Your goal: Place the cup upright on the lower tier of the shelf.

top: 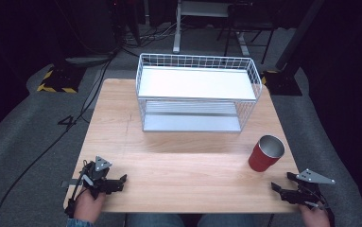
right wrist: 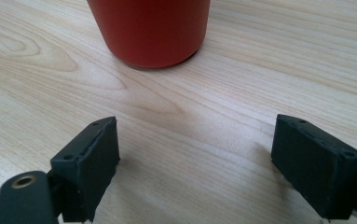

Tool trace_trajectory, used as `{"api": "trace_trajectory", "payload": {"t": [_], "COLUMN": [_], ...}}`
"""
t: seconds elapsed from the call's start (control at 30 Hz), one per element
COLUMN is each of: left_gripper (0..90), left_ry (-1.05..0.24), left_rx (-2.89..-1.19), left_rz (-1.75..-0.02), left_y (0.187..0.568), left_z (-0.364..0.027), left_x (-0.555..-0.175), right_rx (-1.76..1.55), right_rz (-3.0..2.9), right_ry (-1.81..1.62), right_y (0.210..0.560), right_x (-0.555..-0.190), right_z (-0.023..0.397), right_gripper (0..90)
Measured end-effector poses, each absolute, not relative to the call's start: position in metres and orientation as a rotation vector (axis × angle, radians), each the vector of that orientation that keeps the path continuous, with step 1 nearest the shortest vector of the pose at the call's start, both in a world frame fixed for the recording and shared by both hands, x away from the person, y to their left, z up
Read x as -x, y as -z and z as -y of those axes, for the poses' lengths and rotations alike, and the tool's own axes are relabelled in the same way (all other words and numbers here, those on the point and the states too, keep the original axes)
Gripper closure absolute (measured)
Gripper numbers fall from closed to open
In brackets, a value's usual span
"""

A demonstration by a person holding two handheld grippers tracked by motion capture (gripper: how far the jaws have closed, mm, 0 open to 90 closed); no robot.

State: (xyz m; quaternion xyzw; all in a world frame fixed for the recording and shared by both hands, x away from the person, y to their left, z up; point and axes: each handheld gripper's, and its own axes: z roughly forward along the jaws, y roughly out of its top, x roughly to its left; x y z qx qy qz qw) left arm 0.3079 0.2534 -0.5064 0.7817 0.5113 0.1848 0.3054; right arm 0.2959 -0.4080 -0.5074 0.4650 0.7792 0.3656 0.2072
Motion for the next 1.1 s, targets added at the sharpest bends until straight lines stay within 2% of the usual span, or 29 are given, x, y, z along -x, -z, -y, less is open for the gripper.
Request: {"api": "trace_trajectory", "payload": {"t": [0.23,0.33,0.37,1.1], "left_gripper": [0.1,0.1,0.1,0.1], "left_ry": [-0.491,-0.492,-0.492,-0.491], "left_rx": [-2.069,-2.069,-2.069,-2.066], "left_rz": [-1.357,-1.357,-1.357,-1.362], "left_y": [0.506,0.506,0.506,0.506], "left_z": [-0.253,-0.253,-0.253,-0.253], "left_x": [-0.309,-0.309,-0.309,-0.311], "right_rx": [-1.312,-1.33,-1.337,-1.269], "right_rz": [-2.17,-2.157,-2.162,-2.004], "right_ry": [-1.026,-1.028,-1.02,-1.139], "right_y": [0.506,0.505,0.505,0.477], "right_x": [-0.294,-0.294,-0.295,-0.274], "right_z": [0.408,0.408,0.408,0.406], "right_gripper": [13.5,1.4,0.0,0.0]}}
